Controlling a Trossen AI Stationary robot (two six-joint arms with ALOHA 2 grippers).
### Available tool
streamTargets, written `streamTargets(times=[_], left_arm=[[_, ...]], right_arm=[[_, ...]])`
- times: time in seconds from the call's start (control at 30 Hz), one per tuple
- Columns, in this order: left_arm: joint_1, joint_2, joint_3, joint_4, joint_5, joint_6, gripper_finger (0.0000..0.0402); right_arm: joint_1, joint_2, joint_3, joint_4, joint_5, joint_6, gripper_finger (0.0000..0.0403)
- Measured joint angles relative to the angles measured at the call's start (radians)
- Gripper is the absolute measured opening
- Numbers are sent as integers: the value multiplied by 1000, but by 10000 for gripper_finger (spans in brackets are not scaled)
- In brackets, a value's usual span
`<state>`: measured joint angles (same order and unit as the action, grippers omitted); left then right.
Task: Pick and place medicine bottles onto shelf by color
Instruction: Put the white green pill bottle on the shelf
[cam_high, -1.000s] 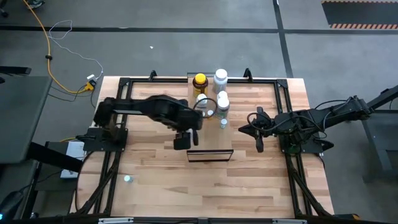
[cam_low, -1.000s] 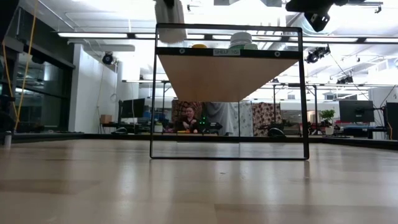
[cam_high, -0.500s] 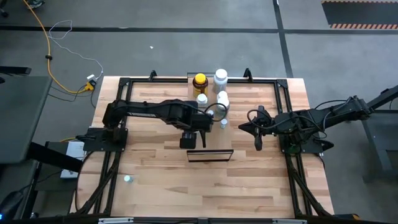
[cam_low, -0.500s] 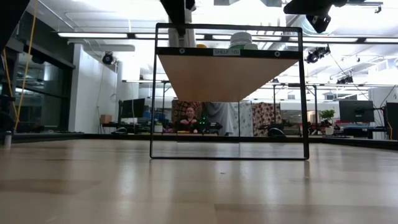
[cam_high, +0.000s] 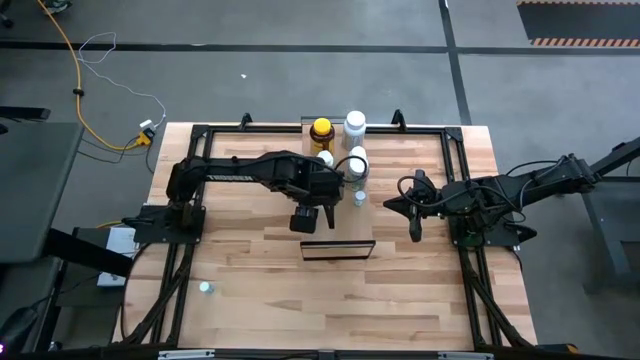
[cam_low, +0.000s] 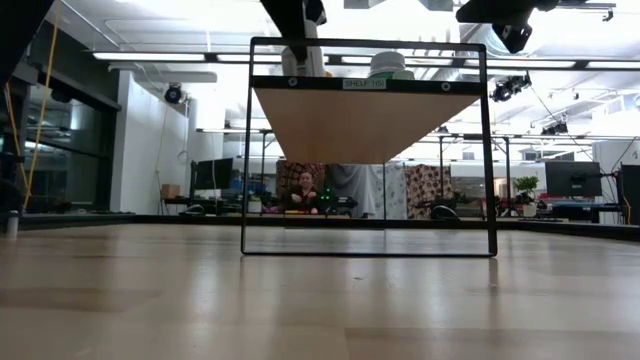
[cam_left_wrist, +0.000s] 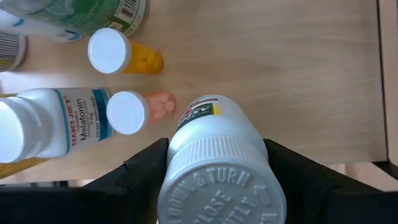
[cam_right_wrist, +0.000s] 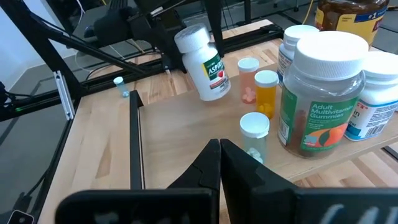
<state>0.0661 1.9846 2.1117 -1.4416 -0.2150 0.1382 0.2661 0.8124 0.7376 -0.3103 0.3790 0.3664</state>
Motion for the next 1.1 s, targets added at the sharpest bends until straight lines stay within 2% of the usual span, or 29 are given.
streamTargets(times=[0.2, 0.6, 1.1], left_arm=[[20, 0, 0, 2, 49, -1, 228], [33, 4, 0, 8, 66, 81, 228], [32, 29, -1, 5, 83, 92, 230]], right_arm=[[0, 0, 0, 0, 3, 0, 0], [0, 0, 0, 0, 3, 0, 0], [0, 0, 0, 0, 2, 0, 0]])
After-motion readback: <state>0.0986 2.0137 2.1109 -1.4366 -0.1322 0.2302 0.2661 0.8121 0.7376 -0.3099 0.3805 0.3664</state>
